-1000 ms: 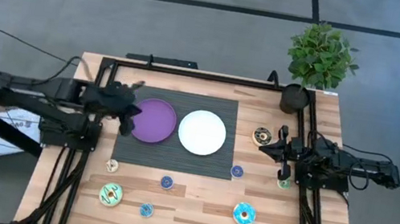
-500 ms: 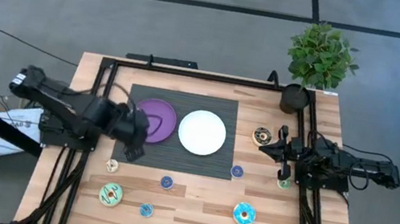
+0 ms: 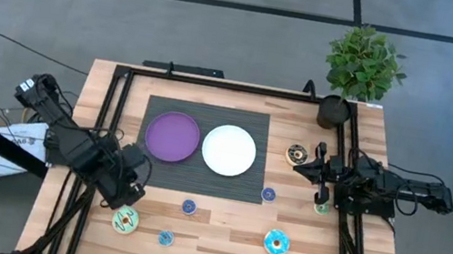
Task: Pick & Place donuts
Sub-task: Put the small light yellow donut on the purple plate
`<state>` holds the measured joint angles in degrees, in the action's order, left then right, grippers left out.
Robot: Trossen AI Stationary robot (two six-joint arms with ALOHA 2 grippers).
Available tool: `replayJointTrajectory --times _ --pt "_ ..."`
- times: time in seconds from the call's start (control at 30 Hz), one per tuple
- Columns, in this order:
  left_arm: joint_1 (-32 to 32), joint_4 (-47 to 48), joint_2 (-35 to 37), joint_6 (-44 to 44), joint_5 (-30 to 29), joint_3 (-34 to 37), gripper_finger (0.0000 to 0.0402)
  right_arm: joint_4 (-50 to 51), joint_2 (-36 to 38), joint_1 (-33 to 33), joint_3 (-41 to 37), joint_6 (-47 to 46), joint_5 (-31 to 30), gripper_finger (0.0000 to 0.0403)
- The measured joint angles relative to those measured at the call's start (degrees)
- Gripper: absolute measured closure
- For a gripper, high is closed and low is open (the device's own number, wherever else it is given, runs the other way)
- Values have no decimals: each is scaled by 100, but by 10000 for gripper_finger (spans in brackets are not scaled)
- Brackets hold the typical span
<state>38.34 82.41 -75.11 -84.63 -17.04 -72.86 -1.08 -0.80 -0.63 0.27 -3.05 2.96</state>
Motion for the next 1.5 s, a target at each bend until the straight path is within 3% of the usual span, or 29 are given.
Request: replayJointTrajectory --times 0.13,0.3,0.53,0.8,0.93,1.5 --pt "108 197 0 -597 176 0 294 0 0 -1 0 0 0 403" --pt "114 -3 2 -723 501 132 214 0 0 1 -1 0 -1 403" --pt "138 -694 -2 -1110 1192 1299 149 0 0 -1 -2 0 0 403" --pt "136 -2298 -3 -1273 1629 2753 131 0 2 0 0 0 0 403" --pt "134 -2635 -4 -1541 1620 3196 131 0 0 0 0 0 0 403" --pt "-95 -2839 -2 -1451 1403 3491 132 0 0 0 -1 0 0 403"
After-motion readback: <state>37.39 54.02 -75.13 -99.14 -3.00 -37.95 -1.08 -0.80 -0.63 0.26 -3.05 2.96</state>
